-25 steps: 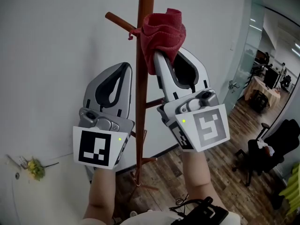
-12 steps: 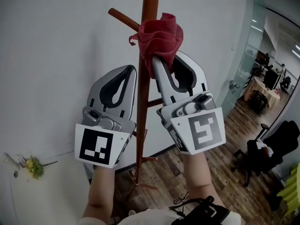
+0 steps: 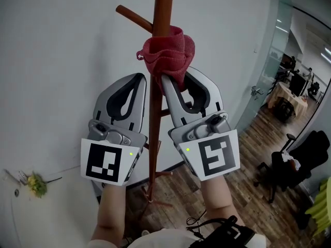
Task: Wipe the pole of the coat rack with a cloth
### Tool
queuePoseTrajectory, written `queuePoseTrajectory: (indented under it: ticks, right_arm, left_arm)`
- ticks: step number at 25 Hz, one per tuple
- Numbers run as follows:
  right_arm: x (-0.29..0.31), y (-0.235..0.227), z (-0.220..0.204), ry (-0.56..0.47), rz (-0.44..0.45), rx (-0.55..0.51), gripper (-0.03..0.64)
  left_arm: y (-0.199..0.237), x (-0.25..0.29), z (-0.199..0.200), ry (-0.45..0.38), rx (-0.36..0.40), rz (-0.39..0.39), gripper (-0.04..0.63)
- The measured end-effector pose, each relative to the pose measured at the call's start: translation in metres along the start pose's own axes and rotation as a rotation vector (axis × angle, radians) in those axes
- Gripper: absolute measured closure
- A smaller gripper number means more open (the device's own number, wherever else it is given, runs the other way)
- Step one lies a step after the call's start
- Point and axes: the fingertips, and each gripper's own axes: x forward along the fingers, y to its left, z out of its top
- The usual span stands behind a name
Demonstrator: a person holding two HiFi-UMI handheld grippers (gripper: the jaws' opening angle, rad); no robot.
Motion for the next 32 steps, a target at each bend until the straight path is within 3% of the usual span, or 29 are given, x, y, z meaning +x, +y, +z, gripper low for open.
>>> queuePoseTrajectory:
  ticks: [4,15,20,24,32]
  right_arm:
    - [-0.007,0.011,-0.003,-0.047,0.002,0.013,0.537]
    - [-0.014,0.019,-0.017,0.002,0.0,0.035,0.537]
    - [-0.028,0.036,-0.033,0.038,-0.012,0.032,0.537]
    - [-0.035,0.046,-0.044,0.068,-0.016,0.028,0.537]
    - [-0.048,0.064,-0.06,0.111,-0.006,0.073,0.537]
  left_arm:
    - [0.0,-0.009,-0.009,0.011,-0.006,0.003,0.583]
    - [0.002,-0.004,-0.015,0.068,0.002,0.0,0.583]
    - [0.0,-0.018,-0.024,0.083,-0.001,0.011,0.583]
    - [-0.002,-0.026,-0.034,0.119,-0.046,0.025,0.583]
    - [-0.002,-0.043,-0.05,0.135,-0.04,0.035,0.583]
